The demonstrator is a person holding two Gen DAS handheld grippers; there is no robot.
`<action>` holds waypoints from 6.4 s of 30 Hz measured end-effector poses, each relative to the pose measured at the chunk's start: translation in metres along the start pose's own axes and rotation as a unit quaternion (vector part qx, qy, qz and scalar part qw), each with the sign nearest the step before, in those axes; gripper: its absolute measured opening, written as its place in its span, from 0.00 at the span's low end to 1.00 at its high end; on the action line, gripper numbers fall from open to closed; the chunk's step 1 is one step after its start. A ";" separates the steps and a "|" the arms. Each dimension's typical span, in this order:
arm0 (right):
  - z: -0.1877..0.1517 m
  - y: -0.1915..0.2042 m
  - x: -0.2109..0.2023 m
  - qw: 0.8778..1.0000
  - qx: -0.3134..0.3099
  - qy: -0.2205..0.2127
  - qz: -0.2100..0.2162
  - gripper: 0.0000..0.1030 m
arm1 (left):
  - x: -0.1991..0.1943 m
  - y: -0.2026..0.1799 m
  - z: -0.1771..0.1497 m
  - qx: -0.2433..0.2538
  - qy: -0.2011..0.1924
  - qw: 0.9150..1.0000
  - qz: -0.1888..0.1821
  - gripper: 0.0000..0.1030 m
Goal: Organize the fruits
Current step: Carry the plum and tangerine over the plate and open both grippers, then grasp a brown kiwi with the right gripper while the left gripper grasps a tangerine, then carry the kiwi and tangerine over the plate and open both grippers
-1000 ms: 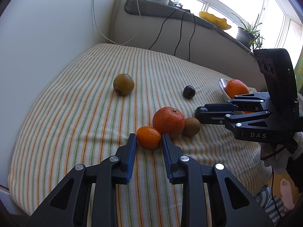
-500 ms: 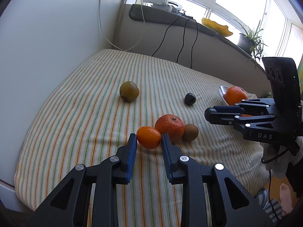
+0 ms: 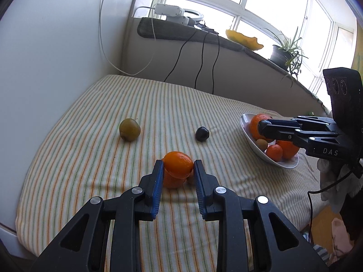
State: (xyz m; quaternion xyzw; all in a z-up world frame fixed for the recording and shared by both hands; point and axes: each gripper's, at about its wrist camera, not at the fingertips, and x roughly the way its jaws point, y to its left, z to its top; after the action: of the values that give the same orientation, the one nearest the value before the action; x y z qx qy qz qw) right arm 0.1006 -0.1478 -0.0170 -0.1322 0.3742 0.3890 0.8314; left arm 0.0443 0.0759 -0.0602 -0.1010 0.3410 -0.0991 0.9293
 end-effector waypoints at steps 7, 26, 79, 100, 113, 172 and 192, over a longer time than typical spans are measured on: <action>-0.002 -0.031 -0.027 0.999 0.024 -0.018 -0.027 0.24 | 0.010 -0.024 0.011 0.016 -0.004 1.000 -0.024 0.24; -0.010 -0.068 -0.040 0.998 0.046 -0.020 -0.047 0.24 | 0.053 -0.093 0.027 0.057 0.008 0.995 -0.086 0.24; 0.008 -0.066 -0.031 0.996 0.079 -0.043 -0.025 0.84 | 0.050 -0.096 0.014 0.048 0.020 0.996 -0.077 0.56; 0.010 0.004 -0.004 0.998 0.019 -0.017 0.058 0.84 | 0.002 0.005 -0.007 -0.012 0.010 1.000 0.017 0.50; 0.004 0.029 0.046 0.992 0.016 0.046 0.114 0.51 | 0.020 0.011 -0.011 -0.016 0.028 0.999 0.003 0.41; 0.000 0.022 0.031 0.997 -0.009 0.025 0.067 0.25 | 0.022 0.007 0.002 -0.024 0.013 0.999 -0.017 0.33; -0.020 -0.086 -0.053 0.997 0.065 -0.019 -0.023 0.25 | 0.048 -0.066 0.021 0.017 0.009 0.997 -0.079 0.33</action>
State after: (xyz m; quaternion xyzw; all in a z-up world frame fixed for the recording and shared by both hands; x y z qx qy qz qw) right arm 0.1319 -0.2438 0.0010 -0.0792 0.3799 0.3467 0.8539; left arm 0.0866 0.0033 -0.0568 -0.1106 0.3387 -0.1792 0.9170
